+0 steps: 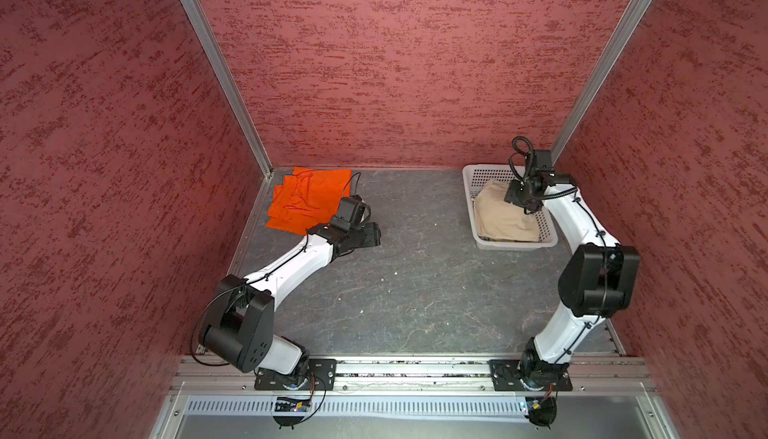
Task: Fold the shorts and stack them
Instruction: 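Reach the right gripper into the basket and grasp the beige shorts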
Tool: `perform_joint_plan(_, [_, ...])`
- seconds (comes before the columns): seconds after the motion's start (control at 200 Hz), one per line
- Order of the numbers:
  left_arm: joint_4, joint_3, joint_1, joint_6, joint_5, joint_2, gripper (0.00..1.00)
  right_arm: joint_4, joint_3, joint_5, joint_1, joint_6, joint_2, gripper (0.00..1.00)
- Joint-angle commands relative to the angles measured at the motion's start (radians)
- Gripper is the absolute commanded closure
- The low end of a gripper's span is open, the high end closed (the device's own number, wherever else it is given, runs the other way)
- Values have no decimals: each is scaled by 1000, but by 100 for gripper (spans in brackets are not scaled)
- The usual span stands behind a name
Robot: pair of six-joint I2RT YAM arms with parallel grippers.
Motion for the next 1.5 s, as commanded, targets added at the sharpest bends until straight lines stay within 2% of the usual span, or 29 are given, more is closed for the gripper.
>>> perform_joint_plan(0.0, [23, 31, 14, 5, 11, 23, 30, -49, 36, 8, -28, -13, 77, 46])
perform_joint_plan(0.266, [17, 62, 36, -5, 34, 79, 31, 37, 52, -49, -71, 10, 261, 44])
perform_joint_plan(0.341, [12, 75, 37, -7, 34, 95, 32, 59, 48, -76, -79, 13, 319, 47])
perform_joint_plan(0.381, [2, 87, 36, -9, 33, 101, 32, 66, 49, -89, -81, 14, 345, 56])
perform_joint_plan(0.431, [-12, 104, 32, -9, 29, 108, 32, 75, 47, -112, -82, 8, 362, 81])
perform_joint_plan(0.466, [-19, 111, 28, -7, 24, 110, 32, 81, 47, -125, -81, 1, 363, 93])
perform_joint_plan(0.496, [-23, 116, 23, -5, 17, 108, 32, 83, 46, -130, -82, -6, 355, 100])
perform_joint_plan(0.777, [-47, 150, 4, 4, -13, 86, 32, 78, 84, -219, -82, -6, 134, 100])
perform_joint_plan(1.167, [-50, 143, 11, 39, -69, -73, 33, 15, 359, -365, -58, 40, -173, 100])
perform_joint_plan(1.353, [-49, 125, 40, 48, -77, -140, 33, -6, 471, -411, 35, 54, -252, 100])
perform_joint_plan(1.493, [-72, 117, 98, 57, -74, -185, 32, -21, 482, -408, 170, 64, -271, 100])
